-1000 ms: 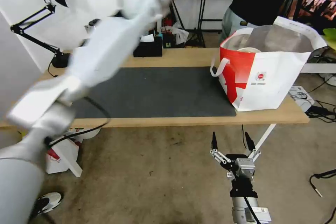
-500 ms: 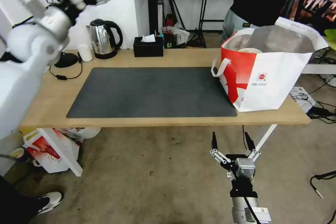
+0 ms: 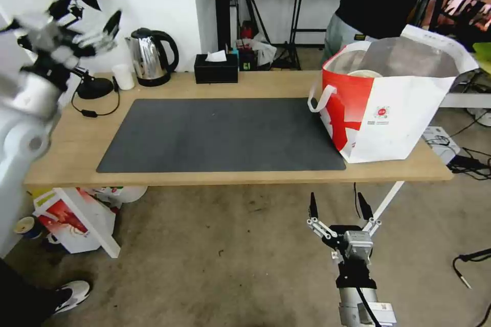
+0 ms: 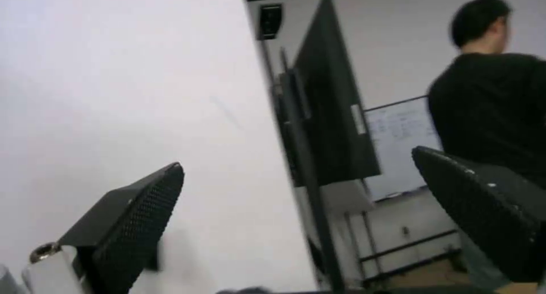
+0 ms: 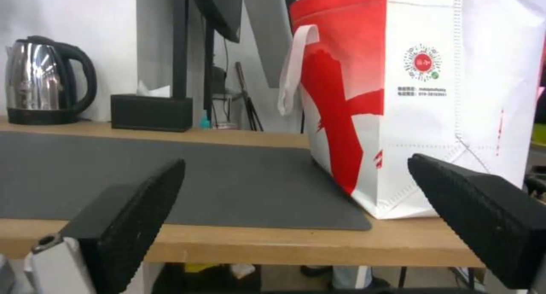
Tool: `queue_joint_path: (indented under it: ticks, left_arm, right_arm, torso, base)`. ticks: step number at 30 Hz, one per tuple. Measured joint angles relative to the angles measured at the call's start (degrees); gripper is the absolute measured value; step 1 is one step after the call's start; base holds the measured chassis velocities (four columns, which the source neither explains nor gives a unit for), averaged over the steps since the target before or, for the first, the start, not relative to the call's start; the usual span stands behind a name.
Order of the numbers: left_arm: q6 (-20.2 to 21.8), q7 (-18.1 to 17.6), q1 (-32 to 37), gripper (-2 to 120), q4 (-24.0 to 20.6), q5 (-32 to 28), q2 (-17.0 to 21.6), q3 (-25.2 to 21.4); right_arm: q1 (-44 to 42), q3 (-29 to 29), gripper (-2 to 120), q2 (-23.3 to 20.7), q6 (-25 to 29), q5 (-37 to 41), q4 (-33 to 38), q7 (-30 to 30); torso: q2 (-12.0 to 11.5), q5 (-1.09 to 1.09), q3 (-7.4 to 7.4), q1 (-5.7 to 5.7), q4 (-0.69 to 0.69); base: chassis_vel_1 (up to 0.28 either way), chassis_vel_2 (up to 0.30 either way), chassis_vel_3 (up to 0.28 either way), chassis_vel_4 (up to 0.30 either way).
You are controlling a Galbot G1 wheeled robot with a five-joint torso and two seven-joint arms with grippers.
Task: Pick up the trash from the table and place it into the takeout bag.
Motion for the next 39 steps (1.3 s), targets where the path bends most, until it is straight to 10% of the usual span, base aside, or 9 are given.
queue_joint_path:
  ticks: [14,39]
  left_arm:
    - [1.05,-1.71,20.35,100,-13.19,8.72,-18.54,-15.35]
    - [1.05,-0.93,31.26,100,-15.72,8.74,-31.56,-10.92]
  right_arm:
    - [0.0,0.0,100,0.0,0.0,0.0,0.0,0.0]
    - [0.0,0.0,100,0.0,0.0,0.0,0.0,0.0]
  torso:
    - [0.0,0.02,0.0,0.01,-0.03]
    - [-0.01,0.01,0.01,0.01,-0.04]
  base:
    - [0.0,0.0,0.0,0.0]
    - [0.0,0.0,0.0,0.0]
